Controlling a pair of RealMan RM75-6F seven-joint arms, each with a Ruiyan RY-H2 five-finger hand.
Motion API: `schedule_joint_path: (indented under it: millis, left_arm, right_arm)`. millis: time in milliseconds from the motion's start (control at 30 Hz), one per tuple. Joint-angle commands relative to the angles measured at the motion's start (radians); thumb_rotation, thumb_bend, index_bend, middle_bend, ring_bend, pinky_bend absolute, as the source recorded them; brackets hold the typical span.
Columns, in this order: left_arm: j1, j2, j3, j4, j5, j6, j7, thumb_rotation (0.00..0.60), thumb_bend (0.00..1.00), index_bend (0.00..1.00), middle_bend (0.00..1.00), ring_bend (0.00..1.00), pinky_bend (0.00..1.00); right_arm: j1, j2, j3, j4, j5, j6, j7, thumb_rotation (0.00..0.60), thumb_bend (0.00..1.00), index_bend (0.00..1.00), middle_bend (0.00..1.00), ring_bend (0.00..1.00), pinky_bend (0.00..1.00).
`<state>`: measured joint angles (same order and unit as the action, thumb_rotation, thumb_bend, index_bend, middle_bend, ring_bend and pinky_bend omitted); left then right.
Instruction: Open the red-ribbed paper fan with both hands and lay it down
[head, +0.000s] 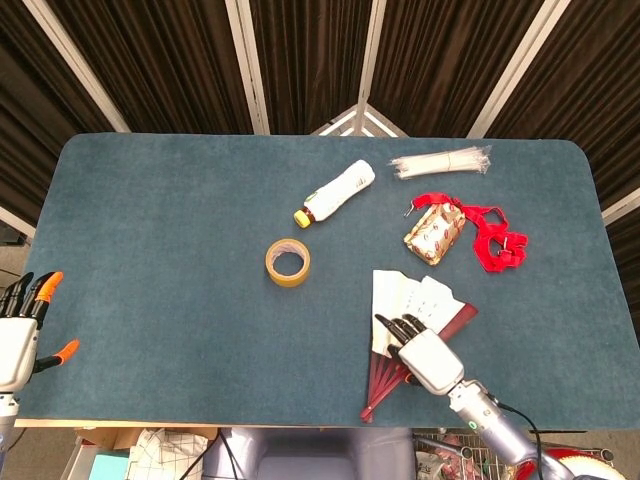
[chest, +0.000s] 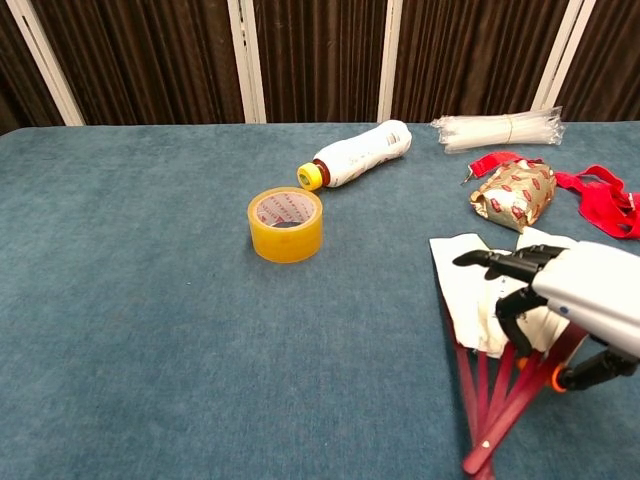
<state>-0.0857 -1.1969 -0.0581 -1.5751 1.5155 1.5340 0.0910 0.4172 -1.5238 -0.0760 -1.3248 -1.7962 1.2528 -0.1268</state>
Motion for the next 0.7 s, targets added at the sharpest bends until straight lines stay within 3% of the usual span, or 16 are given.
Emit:
schedule_joint_path:
  millis: [33,367,700]
  left_arm:
    - [0.000,0.000,0.000,0.000,0.002,0.001,-0.002,0.600,0.24,0.09,0.08,0.00,0.10]
    - [0.001,0.000,0.003,0.000,0.017,0.012,-0.014,0.600,0.24,0.09,0.08,0.00,0.10]
    - [-0.001,-0.003,0.008,0.004,0.038,0.021,-0.035,0.600,0.24,0.09,0.08,0.00,0.10]
  right_arm:
    - [0.024,0.073,0.012,-0.073,0.011,-0.015,0.031,0.600,0.39,0.67,0.11,0.22,0.21]
    - [0.063,0.200,0.079,-0.245,0.076,-0.035,0.077,0.600,0.39,0.70,0.14,0.22,0.21]
    - [0.146,0.406,0.207,-0.513,0.278,-0.174,0.194,0.600,0.39,0.71,0.14,0.22,0.21]
